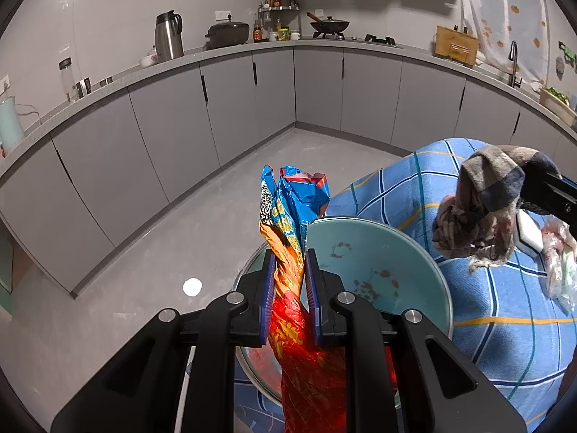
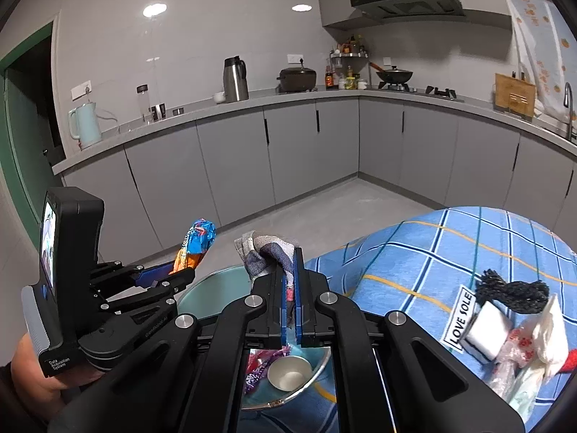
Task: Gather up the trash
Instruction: 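Carry the snack bag and plaid cloth over the teal bucket with both tools, then open both tools to drop the snack bag and cloth into the bucket, then move both tools back over the remaining trash, then grasp the white waffle towel with the right tool and lift it, then grasp the clear plastic bag with red print with the left tool, then carry the towel and plastic bag over the teal bucket with both tools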
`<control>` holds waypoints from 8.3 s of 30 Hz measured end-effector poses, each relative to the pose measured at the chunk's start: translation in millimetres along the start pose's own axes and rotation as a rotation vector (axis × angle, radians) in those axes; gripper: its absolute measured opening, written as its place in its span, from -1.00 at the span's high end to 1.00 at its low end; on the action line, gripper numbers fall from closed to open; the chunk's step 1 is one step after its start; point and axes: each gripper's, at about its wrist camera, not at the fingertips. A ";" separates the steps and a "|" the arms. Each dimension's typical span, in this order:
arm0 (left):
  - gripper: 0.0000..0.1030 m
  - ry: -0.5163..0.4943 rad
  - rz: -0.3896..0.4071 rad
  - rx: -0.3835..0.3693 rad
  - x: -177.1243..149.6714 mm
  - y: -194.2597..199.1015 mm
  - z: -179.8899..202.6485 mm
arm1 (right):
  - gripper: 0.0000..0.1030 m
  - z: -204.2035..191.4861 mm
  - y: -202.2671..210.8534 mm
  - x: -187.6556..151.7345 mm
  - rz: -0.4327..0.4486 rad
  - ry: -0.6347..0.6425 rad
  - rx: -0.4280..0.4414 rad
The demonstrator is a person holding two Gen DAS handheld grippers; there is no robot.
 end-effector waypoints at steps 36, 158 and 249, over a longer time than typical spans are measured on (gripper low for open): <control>0.64 -0.004 -0.093 -0.030 -21.4 -44.1 0.8 | 0.91 -4.5 -63.4 -40.9 -0.182 0.005 0.060; -0.75 -0.356 0.040 -0.260 8.1 -7.6 238.7 | 0.62 207.2 117.4 -94.5 -0.019 -0.285 -0.383; 0.89 -0.265 0.155 -0.307 6.8 75.7 153.3 | 0.59 128.0 131.6 -68.6 0.107 -0.289 -0.340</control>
Point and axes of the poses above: each gripper's, at about its wrist camera, not at the fingertips, and y roughly against the way its jaws point, z to its right, x to its top, and after that the axes turned 1 degree about -y, right-handed
